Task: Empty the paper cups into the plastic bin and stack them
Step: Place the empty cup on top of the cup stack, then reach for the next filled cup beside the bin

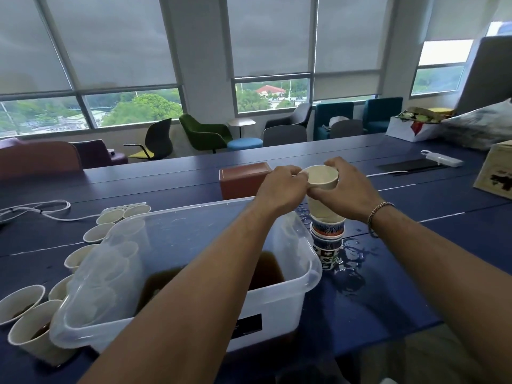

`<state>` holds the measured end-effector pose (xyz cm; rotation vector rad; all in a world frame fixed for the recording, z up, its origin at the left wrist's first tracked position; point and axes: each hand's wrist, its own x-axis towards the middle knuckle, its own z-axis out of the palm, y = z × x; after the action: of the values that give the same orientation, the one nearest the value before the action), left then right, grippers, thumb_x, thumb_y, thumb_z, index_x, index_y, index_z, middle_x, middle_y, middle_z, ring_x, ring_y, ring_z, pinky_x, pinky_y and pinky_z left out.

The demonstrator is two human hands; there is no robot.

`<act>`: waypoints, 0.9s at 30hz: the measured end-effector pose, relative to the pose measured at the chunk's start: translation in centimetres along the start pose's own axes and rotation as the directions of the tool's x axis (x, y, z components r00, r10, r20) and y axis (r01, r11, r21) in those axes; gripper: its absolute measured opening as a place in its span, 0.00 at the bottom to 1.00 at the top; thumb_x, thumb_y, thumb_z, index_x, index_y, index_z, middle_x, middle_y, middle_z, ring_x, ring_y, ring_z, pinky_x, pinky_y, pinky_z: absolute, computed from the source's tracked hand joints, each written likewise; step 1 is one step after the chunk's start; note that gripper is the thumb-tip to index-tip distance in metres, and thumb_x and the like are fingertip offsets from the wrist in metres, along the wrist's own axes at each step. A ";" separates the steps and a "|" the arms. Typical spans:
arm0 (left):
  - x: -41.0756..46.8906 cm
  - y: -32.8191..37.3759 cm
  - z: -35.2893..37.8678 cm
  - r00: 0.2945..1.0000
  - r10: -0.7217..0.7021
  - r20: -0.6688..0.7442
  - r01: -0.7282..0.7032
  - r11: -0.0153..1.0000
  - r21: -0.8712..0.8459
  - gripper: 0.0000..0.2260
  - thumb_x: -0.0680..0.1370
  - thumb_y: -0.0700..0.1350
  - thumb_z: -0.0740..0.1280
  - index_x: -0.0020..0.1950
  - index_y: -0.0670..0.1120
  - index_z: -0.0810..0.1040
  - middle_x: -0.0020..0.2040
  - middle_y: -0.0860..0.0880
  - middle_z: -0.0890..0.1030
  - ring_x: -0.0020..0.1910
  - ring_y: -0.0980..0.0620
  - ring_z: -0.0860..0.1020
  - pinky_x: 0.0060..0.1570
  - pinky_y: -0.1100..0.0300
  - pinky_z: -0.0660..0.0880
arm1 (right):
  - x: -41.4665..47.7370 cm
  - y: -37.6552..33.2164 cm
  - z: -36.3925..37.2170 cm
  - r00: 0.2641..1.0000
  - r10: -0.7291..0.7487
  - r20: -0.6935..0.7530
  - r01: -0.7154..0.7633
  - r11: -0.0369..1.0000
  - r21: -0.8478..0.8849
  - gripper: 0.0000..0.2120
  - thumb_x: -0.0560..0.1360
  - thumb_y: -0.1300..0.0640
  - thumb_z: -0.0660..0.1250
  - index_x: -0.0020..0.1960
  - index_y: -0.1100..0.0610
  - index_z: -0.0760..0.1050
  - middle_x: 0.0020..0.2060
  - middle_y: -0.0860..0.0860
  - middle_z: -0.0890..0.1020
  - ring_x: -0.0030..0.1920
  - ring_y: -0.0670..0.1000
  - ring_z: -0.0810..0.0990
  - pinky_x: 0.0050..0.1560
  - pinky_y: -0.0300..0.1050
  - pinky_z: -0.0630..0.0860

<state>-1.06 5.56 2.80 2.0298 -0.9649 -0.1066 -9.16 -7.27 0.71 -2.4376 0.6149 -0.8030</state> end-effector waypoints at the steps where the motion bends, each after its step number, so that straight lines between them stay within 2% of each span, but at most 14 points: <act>1: 0.1 0.1 0.2 1.000 -0.006 0.027 0.005 1.000 0.027 0.18 0.83 0.50 0.56 0.68 0.45 0.75 0.65 0.45 0.78 0.64 0.46 0.75 0.65 0.51 0.71 | 0.0 0.3 0.0 1.000 0.024 -0.005 -0.024 1.000 -0.006 0.34 0.68 0.40 0.73 0.68 0.52 0.66 0.61 0.53 0.77 0.56 0.55 0.76 0.53 0.53 0.78; 3: 0.2 0.3 0.6 0.998 -0.036 0.058 0.032 0.997 0.070 0.21 0.84 0.53 0.55 0.76 0.47 0.66 0.74 0.45 0.70 0.71 0.44 0.69 0.71 0.47 0.65 | -0.2 1.1 -0.1 0.995 0.096 -0.008 -0.096 0.995 0.002 0.32 0.68 0.41 0.73 0.66 0.52 0.67 0.60 0.53 0.77 0.55 0.55 0.76 0.52 0.54 0.78; 5: 0.1 0.4 1.1 0.997 -0.053 0.051 0.048 0.995 0.087 0.24 0.83 0.55 0.55 0.78 0.49 0.60 0.77 0.45 0.66 0.73 0.43 0.67 0.72 0.44 0.63 | -0.6 1.9 -0.1 0.985 0.173 0.008 -0.173 0.985 0.024 0.32 0.67 0.42 0.73 0.65 0.52 0.67 0.59 0.53 0.77 0.54 0.55 0.76 0.52 0.53 0.78; 10: 0.3 0.4 1.5 0.998 -0.055 0.040 0.052 0.995 0.089 0.24 0.83 0.57 0.54 0.77 0.50 0.60 0.73 0.44 0.70 0.70 0.42 0.70 0.70 0.42 0.65 | -1.1 2.3 0.3 0.976 0.213 -0.040 -0.210 0.976 0.052 0.31 0.67 0.43 0.74 0.64 0.51 0.67 0.58 0.53 0.78 0.52 0.54 0.76 0.49 0.49 0.77; 12: 0.4 0.2 1.4 0.998 -0.053 0.040 0.049 0.994 0.097 0.24 0.83 0.57 0.55 0.77 0.50 0.61 0.72 0.43 0.71 0.69 0.42 0.71 0.69 0.42 0.65 | -1.0 2.3 0.2 0.965 0.238 0.111 -0.240 0.971 0.002 0.39 0.66 0.41 0.76 0.69 0.53 0.64 0.63 0.54 0.75 0.57 0.55 0.75 0.55 0.49 0.76; 14: 0.3 0.0 1.1 0.998 -0.047 0.033 0.043 0.993 0.110 0.23 0.83 0.58 0.55 0.76 0.50 0.62 0.72 0.44 0.72 0.69 0.43 0.71 0.69 0.42 0.66 | -1.1 2.0 0.2 0.902 0.286 0.322 -0.277 0.958 -0.076 0.49 0.63 0.38 0.77 0.75 0.55 0.59 0.71 0.54 0.69 0.66 0.56 0.72 0.64 0.51 0.71; 16: 0.3 -0.5 0.6 0.999 -0.034 0.029 0.030 0.992 0.120 0.23 0.83 0.58 0.54 0.76 0.50 0.63 0.72 0.44 0.71 0.69 0.43 0.71 0.69 0.41 0.67 | -0.9 1.5 0.0 0.888 0.294 0.353 -0.288 0.955 -0.070 0.51 0.64 0.36 0.76 0.77 0.55 0.56 0.75 0.54 0.64 0.70 0.57 0.68 0.67 0.52 0.68; 19: 0.3 -1.3 -1.3 1.000 -0.023 0.007 0.022 0.991 0.129 0.22 0.83 0.57 0.54 0.74 0.49 0.65 0.72 0.45 0.72 0.67 0.44 0.72 0.68 0.42 0.68 | -0.1 -0.5 0.2 0.942 0.196 0.271 -0.203 0.979 -0.005 0.42 0.70 0.37 0.71 0.75 0.55 0.60 0.73 0.55 0.67 0.68 0.56 0.70 0.65 0.51 0.69; 22: 0.1 -3.0 -4.6 0.998 -0.037 -0.051 0.045 0.985 0.167 0.19 0.84 0.55 0.54 0.72 0.48 0.68 0.68 0.46 0.74 0.61 0.47 0.73 0.64 0.45 0.71 | 1.2 -4.9 1.7 0.966 0.056 0.251 -0.056 0.998 -0.004 0.30 0.74 0.41 0.69 0.70 0.54 0.67 0.64 0.55 0.75 0.56 0.53 0.76 0.53 0.47 0.72; 24: -0.1 -4.8 -7.4 0.992 -0.064 -0.108 0.086 0.975 0.204 0.18 0.84 0.54 0.54 0.70 0.49 0.70 0.65 0.47 0.76 0.56 0.50 0.74 0.61 0.47 0.74 | 2.1 -8.4 3.7 0.961 -0.061 0.271 0.065 0.998 -0.003 0.22 0.76 0.44 0.68 0.65 0.54 0.72 0.59 0.54 0.78 0.52 0.52 0.76 0.50 0.46 0.72; 27: -0.3 -8.2 -12.4 0.975 -0.119 -0.189 0.159 0.964 0.215 0.15 0.84 0.52 0.56 0.67 0.49 0.74 0.63 0.48 0.77 0.56 0.50 0.74 0.56 0.52 0.73 | 3.3 -14.1 7.6 0.909 -0.231 0.347 0.246 0.969 0.002 0.15 0.78 0.49 0.65 0.60 0.55 0.76 0.54 0.53 0.80 0.49 0.52 0.77 0.50 0.46 0.75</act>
<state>8.61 16.73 4.38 2.2763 -0.7514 0.1116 1.77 4.21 4.90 -2.6392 0.2036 -0.4318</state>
